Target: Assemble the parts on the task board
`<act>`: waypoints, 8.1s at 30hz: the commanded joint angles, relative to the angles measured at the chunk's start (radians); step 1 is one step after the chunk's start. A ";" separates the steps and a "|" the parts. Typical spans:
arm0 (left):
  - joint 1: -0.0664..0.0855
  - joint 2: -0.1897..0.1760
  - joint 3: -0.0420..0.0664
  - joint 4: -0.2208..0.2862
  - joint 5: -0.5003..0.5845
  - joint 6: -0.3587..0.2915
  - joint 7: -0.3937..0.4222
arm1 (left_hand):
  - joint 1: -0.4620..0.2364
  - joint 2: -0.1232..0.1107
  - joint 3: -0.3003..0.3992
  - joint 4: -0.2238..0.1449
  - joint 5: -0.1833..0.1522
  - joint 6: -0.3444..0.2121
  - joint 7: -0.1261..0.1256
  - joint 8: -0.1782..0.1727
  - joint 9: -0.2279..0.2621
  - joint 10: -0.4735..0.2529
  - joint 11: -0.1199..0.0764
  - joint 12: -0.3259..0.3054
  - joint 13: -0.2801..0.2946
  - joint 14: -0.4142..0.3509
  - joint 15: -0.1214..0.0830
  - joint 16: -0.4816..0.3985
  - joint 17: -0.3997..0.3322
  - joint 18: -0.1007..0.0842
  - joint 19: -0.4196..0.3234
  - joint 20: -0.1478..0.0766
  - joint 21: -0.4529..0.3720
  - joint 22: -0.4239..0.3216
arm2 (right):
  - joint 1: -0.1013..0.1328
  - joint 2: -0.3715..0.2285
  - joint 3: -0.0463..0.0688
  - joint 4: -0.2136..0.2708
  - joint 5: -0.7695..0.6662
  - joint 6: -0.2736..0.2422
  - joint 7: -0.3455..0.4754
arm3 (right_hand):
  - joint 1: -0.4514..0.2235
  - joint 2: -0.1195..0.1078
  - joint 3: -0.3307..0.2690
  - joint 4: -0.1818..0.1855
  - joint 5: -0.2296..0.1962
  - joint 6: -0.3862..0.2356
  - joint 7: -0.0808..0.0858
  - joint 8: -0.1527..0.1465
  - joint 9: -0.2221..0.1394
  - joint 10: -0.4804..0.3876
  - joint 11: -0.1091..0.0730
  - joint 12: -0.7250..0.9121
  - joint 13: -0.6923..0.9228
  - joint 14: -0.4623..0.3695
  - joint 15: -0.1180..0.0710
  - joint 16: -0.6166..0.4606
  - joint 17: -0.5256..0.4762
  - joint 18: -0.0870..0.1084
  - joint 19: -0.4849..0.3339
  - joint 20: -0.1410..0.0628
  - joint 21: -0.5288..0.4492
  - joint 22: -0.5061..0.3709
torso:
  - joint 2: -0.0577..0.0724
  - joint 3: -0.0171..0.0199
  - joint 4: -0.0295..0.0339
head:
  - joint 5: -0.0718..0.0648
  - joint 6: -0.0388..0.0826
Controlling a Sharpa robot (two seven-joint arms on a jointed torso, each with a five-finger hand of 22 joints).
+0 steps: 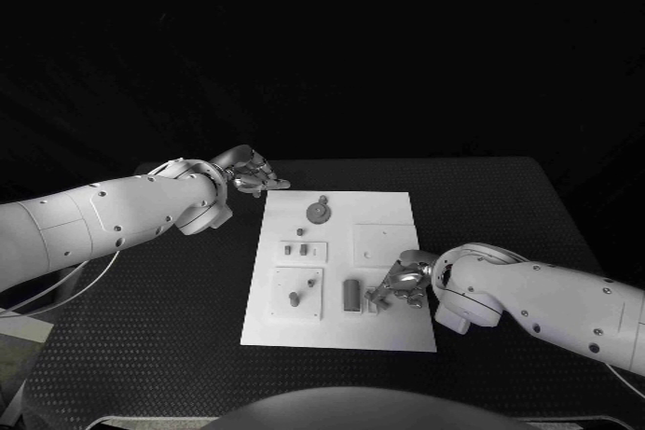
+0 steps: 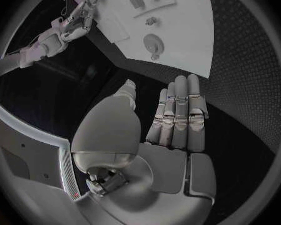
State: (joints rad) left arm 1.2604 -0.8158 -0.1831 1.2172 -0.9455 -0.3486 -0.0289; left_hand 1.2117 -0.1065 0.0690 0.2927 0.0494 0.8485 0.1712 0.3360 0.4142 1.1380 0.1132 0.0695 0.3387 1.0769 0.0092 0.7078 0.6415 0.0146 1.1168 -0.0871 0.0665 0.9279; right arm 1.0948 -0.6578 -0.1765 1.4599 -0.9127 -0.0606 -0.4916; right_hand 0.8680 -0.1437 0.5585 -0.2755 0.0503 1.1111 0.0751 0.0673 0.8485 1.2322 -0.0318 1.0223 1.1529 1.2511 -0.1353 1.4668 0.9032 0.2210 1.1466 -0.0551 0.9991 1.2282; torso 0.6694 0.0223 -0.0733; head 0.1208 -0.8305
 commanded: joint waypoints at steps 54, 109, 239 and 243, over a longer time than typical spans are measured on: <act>0.001 0.001 0.000 0.001 0.000 0.009 0.004 | 0.027 0.006 -0.020 0.002 0.001 0.011 0.001 -0.008 -0.005 0.002 -0.001 0.000 -0.001 0.009 -0.003 -0.006 0.002 0.014 0.008 -0.004 0.003 -0.004 | -0.003 -0.033 -0.002 0.003 0.164 -0.059 0.046 | 0.053 0.083 0.037 -0.015 -0.004 0.015 -0.007 0.031 0.011 0.011 -0.010 0.009 0.001 0.007 -0.004 0.011 0.012 0.041 -0.005 0.003 0.017 0.004 | 0.000 0.0000 -0.0006 | -0.001 0.000; 0.001 0.000 0.000 0.000 -0.002 0.015 0.000 | 0.025 0.007 -0.029 0.003 0.001 0.011 0.001 -0.010 -0.008 0.001 0.000 0.000 -0.002 0.010 -0.003 -0.008 0.003 0.014 0.008 -0.005 0.002 -0.006 | -0.003 -0.002 -0.019 -0.007 0.100 -0.009 -0.009 | -0.039 0.038 -0.003 -0.003 -0.004 0.022 -0.008 0.020 0.003 0.014 -0.013 -0.002 -0.005 0.013 -0.010 0.008 0.005 0.041 0.001 0.000 0.009 -0.010 | 0.000 0.0000 0.0003 | 0.003 -0.009; 0.001 0.001 0.000 -0.002 -0.005 0.020 -0.006 | 0.034 0.017 -0.035 0.003 0.001 0.013 0.001 -0.012 -0.013 0.001 -0.001 0.000 -0.003 0.011 -0.003 -0.011 0.005 0.014 0.010 -0.005 0.002 -0.010 | -0.033 -0.056 -0.017 0.031 -0.464 -0.160 0.425 | 0.148 0.110 0.065 -0.005 -0.004 -0.119 0.039 0.000 -0.022 -0.030 0.032 -0.007 0.007 -0.028 0.030 -0.005 -0.039 0.035 -0.026 -0.005 0.006 -0.021 | 0.000 -0.0004 0.0004 | 0.005 -0.004; 0.001 0.001 0.000 -0.002 -0.005 0.020 -0.005 | 0.035 0.017 -0.036 0.003 0.001 0.013 0.001 -0.012 -0.013 0.001 -0.001 0.000 -0.003 0.011 -0.003 -0.011 0.005 0.013 0.010 -0.005 0.002 -0.010 | -0.039 -0.048 -0.017 0.028 -0.468 -0.154 0.425 | 0.142 0.121 0.064 -0.008 -0.004 -0.131 0.042 -0.003 -0.028 -0.032 0.035 -0.007 0.006 -0.030 0.033 -0.005 -0.038 0.036 -0.028 -0.004 0.007 -0.021 | 0.000 -0.0004 0.0006 | 0.006 -0.004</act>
State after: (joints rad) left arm 1.2602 -0.8165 -0.1837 1.2138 -0.9474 -0.3353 -0.0381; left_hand 1.2369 -0.0921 0.0384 0.2957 0.0494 0.8548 0.1718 0.3282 0.4026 1.1430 0.1083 0.0695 0.3372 1.0811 0.0051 0.7001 0.6449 0.0146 1.1206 -0.0906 0.0665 0.9191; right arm 1.0583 -0.7077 -0.1933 1.4882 -1.3475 -0.2419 -0.0767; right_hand 1.0096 -0.0352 0.6239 -0.2774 0.0494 1.0307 0.0703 0.0674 0.8208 1.1986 -0.0022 1.0175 1.1593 1.2218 -0.1086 1.4656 0.8637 0.2305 1.1251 -0.0586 1.0086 1.2063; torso 0.6697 0.0220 -0.0728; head 0.1254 -0.8343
